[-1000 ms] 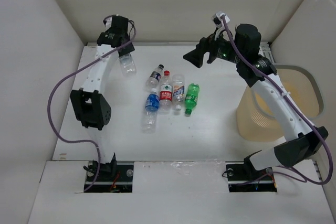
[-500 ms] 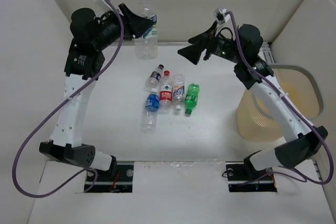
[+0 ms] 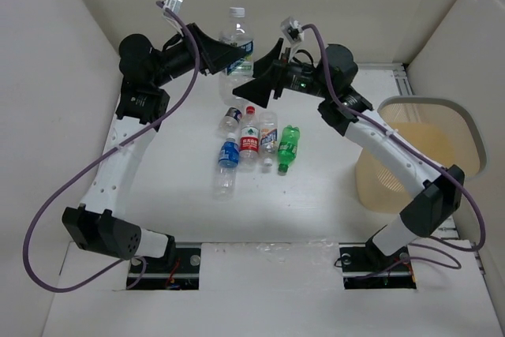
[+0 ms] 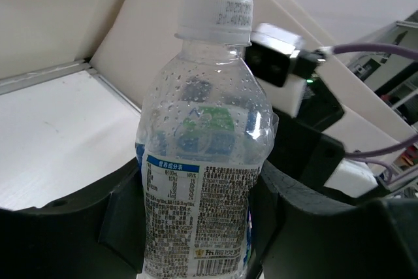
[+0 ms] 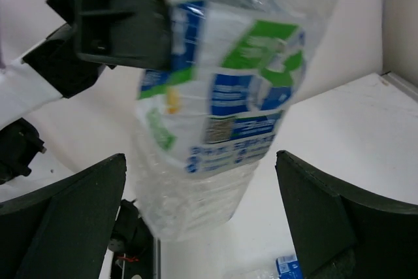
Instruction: Put the plastic bottles in the bin
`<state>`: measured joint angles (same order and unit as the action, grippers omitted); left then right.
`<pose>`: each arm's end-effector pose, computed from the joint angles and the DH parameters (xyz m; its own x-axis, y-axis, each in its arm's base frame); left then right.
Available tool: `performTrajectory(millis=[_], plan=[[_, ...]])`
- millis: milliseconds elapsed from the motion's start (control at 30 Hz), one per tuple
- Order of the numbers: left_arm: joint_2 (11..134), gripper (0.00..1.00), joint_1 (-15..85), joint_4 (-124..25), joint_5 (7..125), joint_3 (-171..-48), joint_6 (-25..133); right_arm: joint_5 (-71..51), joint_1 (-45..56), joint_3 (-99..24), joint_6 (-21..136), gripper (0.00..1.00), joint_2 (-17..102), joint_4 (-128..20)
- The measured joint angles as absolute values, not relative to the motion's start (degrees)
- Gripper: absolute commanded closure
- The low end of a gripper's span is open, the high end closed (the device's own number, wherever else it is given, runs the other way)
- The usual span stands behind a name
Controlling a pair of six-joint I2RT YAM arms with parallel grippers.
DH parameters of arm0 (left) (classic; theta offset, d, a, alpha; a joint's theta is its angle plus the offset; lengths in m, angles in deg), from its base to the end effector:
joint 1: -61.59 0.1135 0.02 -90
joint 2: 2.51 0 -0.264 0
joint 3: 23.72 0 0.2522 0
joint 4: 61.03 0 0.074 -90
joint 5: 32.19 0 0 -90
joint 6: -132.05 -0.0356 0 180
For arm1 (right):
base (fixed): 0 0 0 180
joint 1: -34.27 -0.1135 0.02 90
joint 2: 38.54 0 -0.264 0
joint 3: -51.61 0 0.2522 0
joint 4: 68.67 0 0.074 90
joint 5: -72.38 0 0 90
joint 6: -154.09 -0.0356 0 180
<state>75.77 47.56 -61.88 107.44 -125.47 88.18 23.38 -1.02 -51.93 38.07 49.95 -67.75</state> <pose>0.2710 -0.0957 0.5124 -0.3219 -0.4009 -0.8577 0.8637 0.2469 -0.4395 0.2758 0.2238 0.4675 -0.2400 0.2357 -0.9417 -0.9459 0.1614 0.2815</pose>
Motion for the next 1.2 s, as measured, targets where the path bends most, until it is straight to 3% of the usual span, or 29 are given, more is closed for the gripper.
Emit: performTrajectory(millis=[100,167,267,367,433,467,500,533,700,900,1067,1200], plan=[[75.75,1.0,47.3,-65.0,108.77,-125.23,88.92,23.53,-1.83,-52.14,36.87,0.0,52.16,-68.73],[75.75,1.0,47.45,-65.99,108.9,-125.23,89.51,23.4,-2.35,-52.63,36.56,0.07,52.61,-69.08],[75.75,0.99,47.19,-68.37,109.47,-125.05,90.14,23.84,-2.96,-53.78,35.34,0.49,53.16,-69.82],[75.49,0.92,47.32,-70.62,109.51,-124.18,90.41,24.82,-2.74,-54.29,34.16,0.75,53.71,-70.81],[75.51,0.61,47.43,-71.47,109.49,-123.61,90.69,25.02,-2.72,-54.29,33.54,1.0,53.86,-70.94],[75.55,0.43,47.43,-71.69,109.45,-123.52,90.82,25.04,-2.72,-54.24,33.5,1.0,53.86,-70.96],[75.68,0.16,47.43,-71.98,109.43,-123.48,90.86,25.04,-2.72,-54.24,33.39,1.0,53.84,-70.94],[75.79,0.0,47.41,-72.35,109.25,-123.48,91.0,24.69,-2.53,-54.13,33.39,1.0,53.73,-70.96],[77.96,0.0,46.3,-66.12,106.21,-127.63,89.18,20.71,0.86,-48.74,35.47,1.0,48.37,-67.38],[79.18,0.0,51.43,-60.52,100.6,-131.76,87.45,9.1,17.65,-38.09,40.71,1.0,29.47,-51.35],[78.88,0.0,54.16,-54.21,93.8,-130.41,84.2,-10.02,28.64,-37.68,42.81,1.0,14.61,-35.57],[75.44,0.0,54.08,-51.19,90.61,-121.19,82.58,-27.51,32.51,-37.35,40.21,0.98,7.33,-24.62]])
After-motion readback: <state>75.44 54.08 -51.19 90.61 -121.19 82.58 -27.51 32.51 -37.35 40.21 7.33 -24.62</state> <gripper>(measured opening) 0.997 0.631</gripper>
